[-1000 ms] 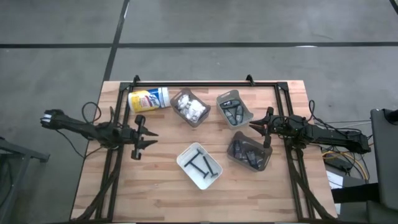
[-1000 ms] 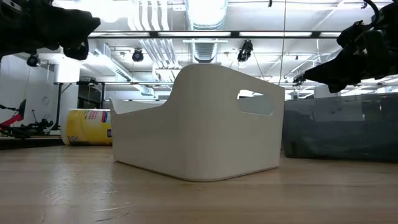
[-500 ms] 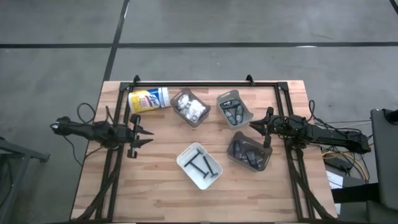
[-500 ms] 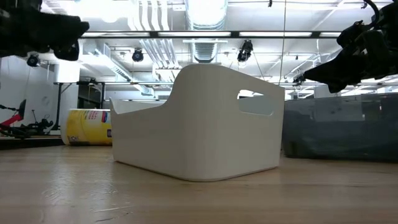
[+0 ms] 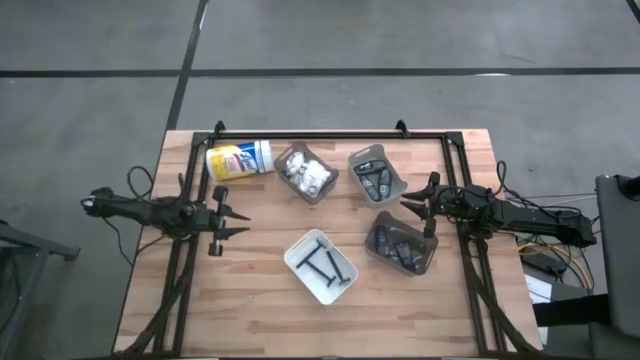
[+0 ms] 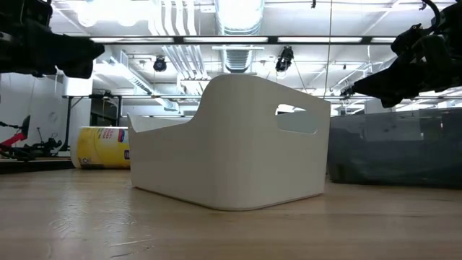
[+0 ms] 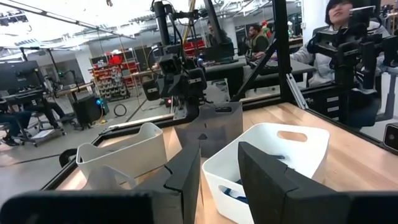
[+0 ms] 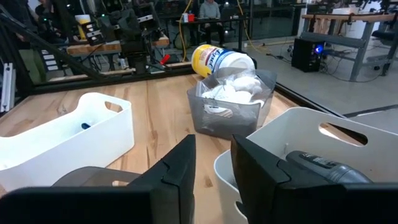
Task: Pick & Place Travel size toiletries
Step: Return to home position
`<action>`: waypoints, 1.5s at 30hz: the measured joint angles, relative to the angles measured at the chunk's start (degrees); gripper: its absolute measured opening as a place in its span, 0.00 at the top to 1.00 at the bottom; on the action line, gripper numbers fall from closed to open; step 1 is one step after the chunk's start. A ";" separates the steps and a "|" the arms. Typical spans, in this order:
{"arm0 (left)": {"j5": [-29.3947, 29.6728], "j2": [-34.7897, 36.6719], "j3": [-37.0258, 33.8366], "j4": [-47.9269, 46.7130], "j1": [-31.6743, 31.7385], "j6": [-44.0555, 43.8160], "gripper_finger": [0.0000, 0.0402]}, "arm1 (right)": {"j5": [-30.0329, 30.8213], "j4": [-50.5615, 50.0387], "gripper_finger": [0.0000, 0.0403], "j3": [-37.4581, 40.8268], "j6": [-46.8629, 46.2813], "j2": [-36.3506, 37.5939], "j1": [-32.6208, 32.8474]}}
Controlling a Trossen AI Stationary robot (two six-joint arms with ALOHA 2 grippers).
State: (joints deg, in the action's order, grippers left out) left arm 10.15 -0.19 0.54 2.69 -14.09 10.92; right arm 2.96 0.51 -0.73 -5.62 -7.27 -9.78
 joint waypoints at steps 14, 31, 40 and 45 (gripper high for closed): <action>-0.15 -1.15 0.02 -0.58 -0.02 -3.06 0.72 | 0.00 0.00 0.66 0.00 0.01 -0.02 0.02; -0.06 -1.15 0.02 -0.56 -0.02 -3.21 0.72 | 0.01 -0.01 0.56 -0.01 -0.20 -0.02 0.00; -0.04 -1.15 0.00 -0.56 -0.02 -3.21 0.72 | 0.01 0.00 0.52 -0.01 -0.16 -0.02 0.01; -0.03 -1.15 0.00 -0.56 -0.02 -3.21 0.72 | 0.00 -0.02 0.51 -0.02 -0.14 -0.02 0.00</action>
State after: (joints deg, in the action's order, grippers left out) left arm 10.12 -1.34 0.54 2.13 -14.11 7.70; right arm 2.96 0.49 -0.75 -5.76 -7.29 -9.78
